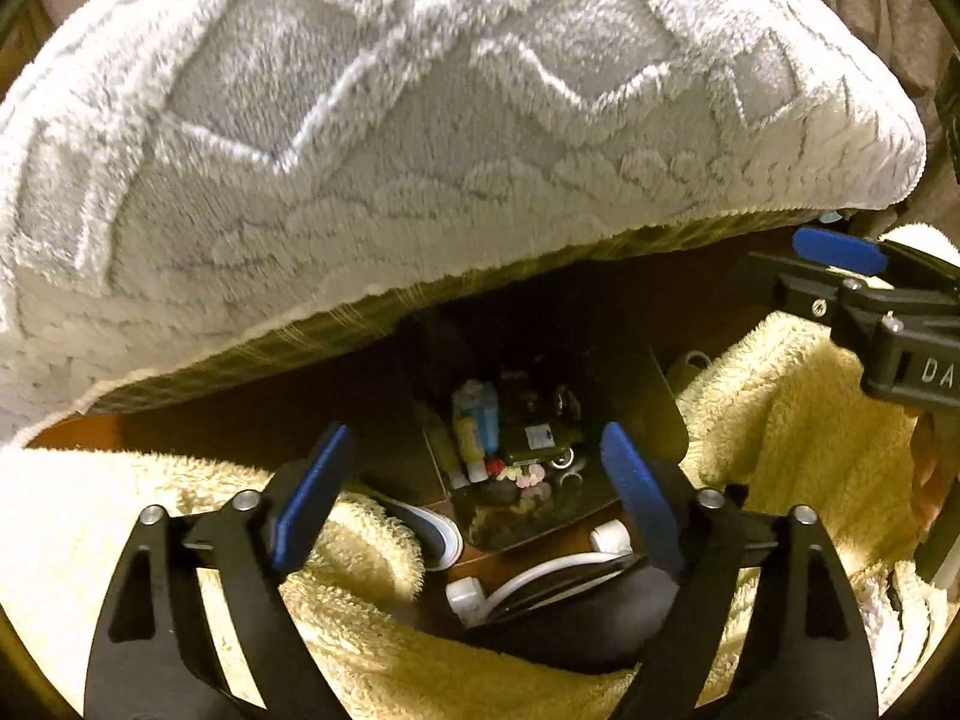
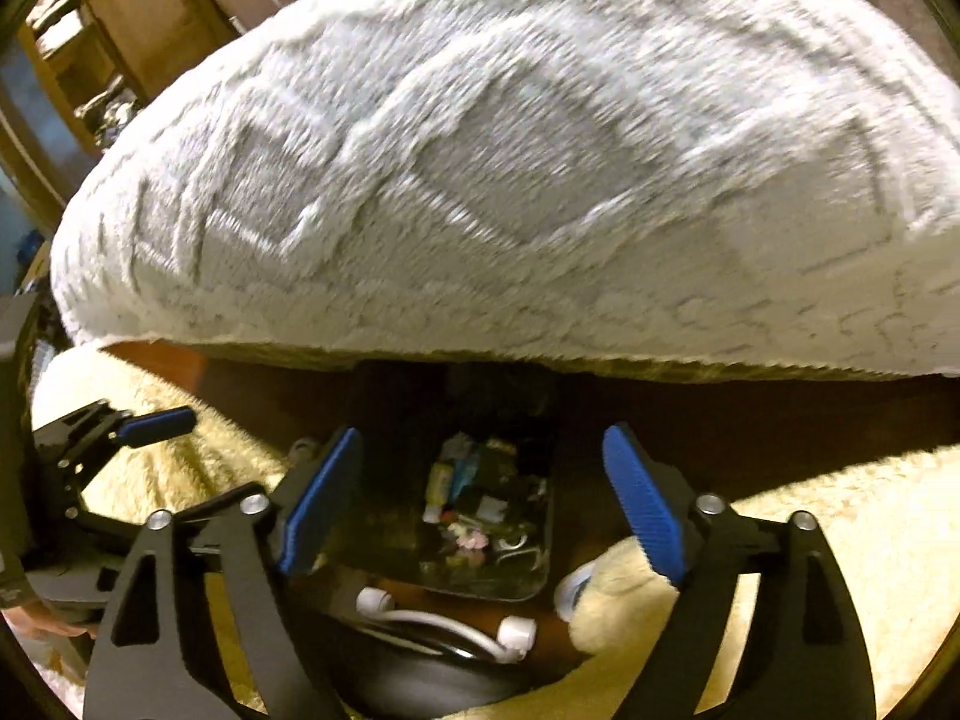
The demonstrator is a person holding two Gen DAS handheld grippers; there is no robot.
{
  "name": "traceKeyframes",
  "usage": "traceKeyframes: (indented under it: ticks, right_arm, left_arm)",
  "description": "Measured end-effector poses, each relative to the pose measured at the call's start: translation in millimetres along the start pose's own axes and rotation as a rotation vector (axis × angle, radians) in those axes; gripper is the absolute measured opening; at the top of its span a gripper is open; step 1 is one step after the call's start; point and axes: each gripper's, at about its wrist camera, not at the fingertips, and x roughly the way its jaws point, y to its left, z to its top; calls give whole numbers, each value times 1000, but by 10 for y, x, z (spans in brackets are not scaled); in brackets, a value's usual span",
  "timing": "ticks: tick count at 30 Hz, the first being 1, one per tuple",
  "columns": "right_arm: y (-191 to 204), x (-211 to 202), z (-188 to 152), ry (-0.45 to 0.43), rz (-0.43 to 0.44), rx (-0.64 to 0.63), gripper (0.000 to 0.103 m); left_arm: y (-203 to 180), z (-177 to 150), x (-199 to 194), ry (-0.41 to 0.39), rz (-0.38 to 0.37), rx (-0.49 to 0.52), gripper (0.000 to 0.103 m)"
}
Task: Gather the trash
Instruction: 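Lower the spool and bottle below the bed edge and open both tools, then grasp the olive-green bottle with the right tool while the left tool grasps the white-yellow tube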
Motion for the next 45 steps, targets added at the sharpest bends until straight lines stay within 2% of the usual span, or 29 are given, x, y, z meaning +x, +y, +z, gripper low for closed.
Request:
traceKeyframes:
  ticks: [7, 10, 12, 14, 17, 21, 23, 29, 35, 39, 42, 45]
  right_arm:
    - [-213, -445, 212, -118, -18, 18, 91]
    - [-209, -684, 401, -200, -27, 7, 91]
    - [-137, -807, 547, -257, -39, -6, 96]
    - [-116, -934, 737, -323, -59, -27, 96]
    - [-126, -999, 990, -376, -91, -34, 97]
    - [-172, -985, 1415, -429, -93, -29, 99]
    - [-156, -942, 1600, -451, -111, -57, 99]
    - [-258, -657, 2188, -404, -141, -44, 99]
    - [-391, -209, 2703, -315, -156, -3, 99]
    - [-367, 150, 3004, -248, -150, 3, 99]
    - [-377, 380, 3192, -199, -165, 38, 99]
    - [-381, 469, 3275, -182, -170, 50, 99]
  left_arm:
    - [91, 124, -256, -63, -15, -21, 87]
    - [148, 268, -532, -148, -15, -17, 87]
    - [198, 438, -740, -221, -2, -14, 87]
    - [255, 648, -917, -289, 16, -6, 88]
    - [334, 958, -1075, -365, 52, -3, 89]
    - [428, 1360, -1165, -440, 74, -10, 89]
    - [481, 1576, -1157, -463, 59, -15, 89]
    - [594, 2110, -938, -487, 60, -3, 89]
    - [643, 2651, -621, -456, 87, -8, 89]
    - [674, 3024, -326, -391, 65, -36, 89]
    - [688, 3268, -91, -338, 76, -51, 89]
    - [701, 3465, 64, -306, 71, -64, 89]
